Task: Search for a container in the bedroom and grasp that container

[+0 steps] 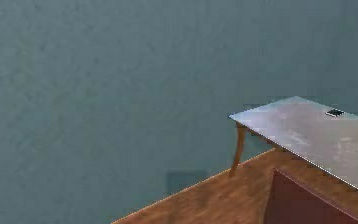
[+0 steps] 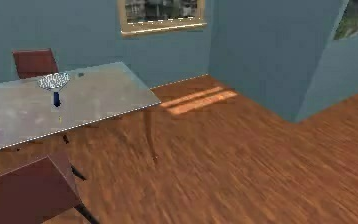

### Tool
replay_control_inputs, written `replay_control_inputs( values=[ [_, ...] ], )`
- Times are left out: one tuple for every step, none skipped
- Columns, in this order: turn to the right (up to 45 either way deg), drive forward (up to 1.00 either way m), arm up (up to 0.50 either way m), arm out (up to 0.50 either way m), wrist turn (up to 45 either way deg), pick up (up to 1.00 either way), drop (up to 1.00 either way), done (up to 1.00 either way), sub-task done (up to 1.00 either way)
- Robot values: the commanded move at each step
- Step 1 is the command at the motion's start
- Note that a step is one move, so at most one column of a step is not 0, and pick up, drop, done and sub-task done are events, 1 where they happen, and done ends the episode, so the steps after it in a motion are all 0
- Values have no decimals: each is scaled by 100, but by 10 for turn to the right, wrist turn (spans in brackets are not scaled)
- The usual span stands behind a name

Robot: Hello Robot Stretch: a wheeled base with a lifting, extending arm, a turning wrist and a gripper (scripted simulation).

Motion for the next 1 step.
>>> replay_control_inputs(
  values=[
    [-450, 0, 0, 0, 0, 0, 0, 0, 0]
  ],
)
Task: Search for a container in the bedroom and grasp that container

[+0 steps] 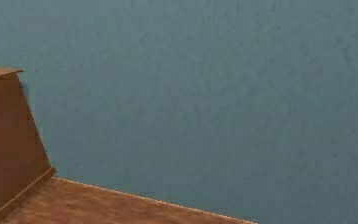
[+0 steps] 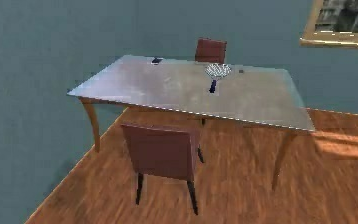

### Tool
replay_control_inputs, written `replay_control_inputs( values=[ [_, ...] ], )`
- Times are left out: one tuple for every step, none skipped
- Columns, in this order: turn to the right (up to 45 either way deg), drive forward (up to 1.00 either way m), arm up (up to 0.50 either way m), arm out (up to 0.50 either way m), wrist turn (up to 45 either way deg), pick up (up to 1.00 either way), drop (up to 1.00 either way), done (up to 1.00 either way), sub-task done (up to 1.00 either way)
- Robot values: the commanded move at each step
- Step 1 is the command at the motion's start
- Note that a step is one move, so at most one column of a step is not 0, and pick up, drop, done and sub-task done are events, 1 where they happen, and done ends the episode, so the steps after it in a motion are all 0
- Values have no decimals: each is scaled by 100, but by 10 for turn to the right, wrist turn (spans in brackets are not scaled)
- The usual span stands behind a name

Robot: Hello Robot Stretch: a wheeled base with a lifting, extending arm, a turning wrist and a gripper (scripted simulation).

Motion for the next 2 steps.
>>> replay_control_inputs(
  values=[
    [-450, 0, 0, 0, 0, 0, 0, 0, 0],
    [-450, 0, 0, 0, 0, 0, 0, 0, 0]
  ],
)
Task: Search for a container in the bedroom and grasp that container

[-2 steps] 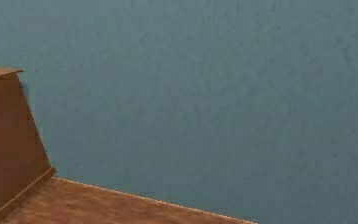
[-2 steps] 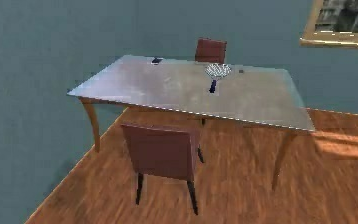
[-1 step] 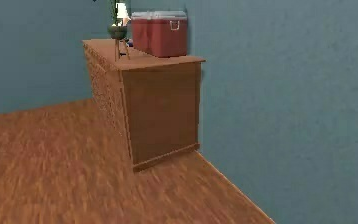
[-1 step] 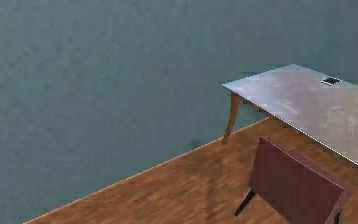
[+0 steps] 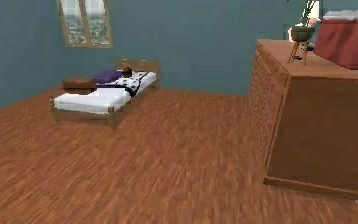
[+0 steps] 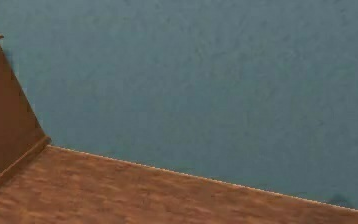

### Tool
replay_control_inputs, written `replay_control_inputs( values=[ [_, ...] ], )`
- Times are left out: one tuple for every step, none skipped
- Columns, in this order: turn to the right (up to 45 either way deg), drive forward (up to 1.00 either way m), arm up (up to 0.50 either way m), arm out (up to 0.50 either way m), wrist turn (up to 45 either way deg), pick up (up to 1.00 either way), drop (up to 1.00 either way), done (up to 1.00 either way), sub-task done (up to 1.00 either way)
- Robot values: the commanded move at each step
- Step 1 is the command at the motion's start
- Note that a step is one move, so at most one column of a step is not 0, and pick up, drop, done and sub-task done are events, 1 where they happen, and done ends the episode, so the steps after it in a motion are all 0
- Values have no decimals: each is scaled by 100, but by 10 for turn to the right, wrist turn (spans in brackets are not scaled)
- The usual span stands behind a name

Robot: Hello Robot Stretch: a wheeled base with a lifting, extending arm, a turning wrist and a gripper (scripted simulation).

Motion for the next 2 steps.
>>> replay_control_inputs(
  values=[
    [-210, 0, 0, 0, 0, 0, 0, 0, 0],
    [0, 100, 0, 0, 0, 0, 0, 0, 0]
  ],
)
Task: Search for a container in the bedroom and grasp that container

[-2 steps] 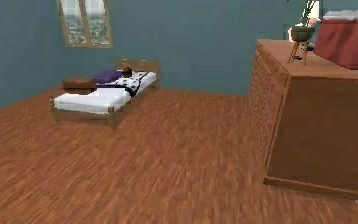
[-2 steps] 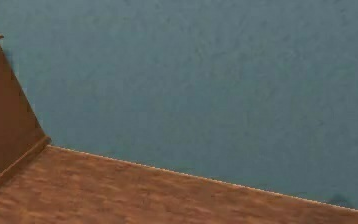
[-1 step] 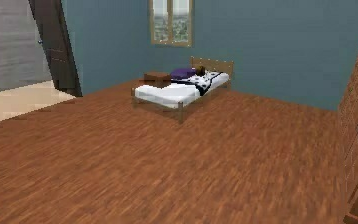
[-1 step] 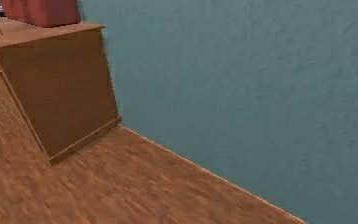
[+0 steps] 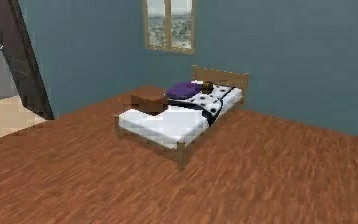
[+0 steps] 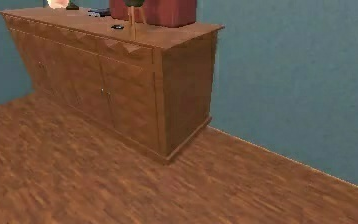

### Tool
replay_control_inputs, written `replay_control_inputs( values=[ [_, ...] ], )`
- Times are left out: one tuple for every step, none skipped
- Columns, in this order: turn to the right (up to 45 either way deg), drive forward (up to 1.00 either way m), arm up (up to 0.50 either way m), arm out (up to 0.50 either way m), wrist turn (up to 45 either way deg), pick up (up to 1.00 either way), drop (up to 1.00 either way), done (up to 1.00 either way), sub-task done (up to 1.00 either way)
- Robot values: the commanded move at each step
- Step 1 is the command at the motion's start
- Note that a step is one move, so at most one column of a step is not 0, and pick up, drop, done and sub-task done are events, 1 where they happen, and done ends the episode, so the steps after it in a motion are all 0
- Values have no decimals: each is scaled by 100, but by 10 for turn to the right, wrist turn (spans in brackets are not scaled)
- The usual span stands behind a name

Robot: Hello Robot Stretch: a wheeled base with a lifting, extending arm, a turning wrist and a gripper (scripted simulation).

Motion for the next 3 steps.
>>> replay_control_inputs(
  values=[
    [0, 100, 0, 0, 0, 0, 0, 0, 0],
    [-450, 0, 0, 0, 0, 0, 0, 0, 0],
    [-450, 0, 0, 0, 0, 0, 0, 0, 0]
  ],
)
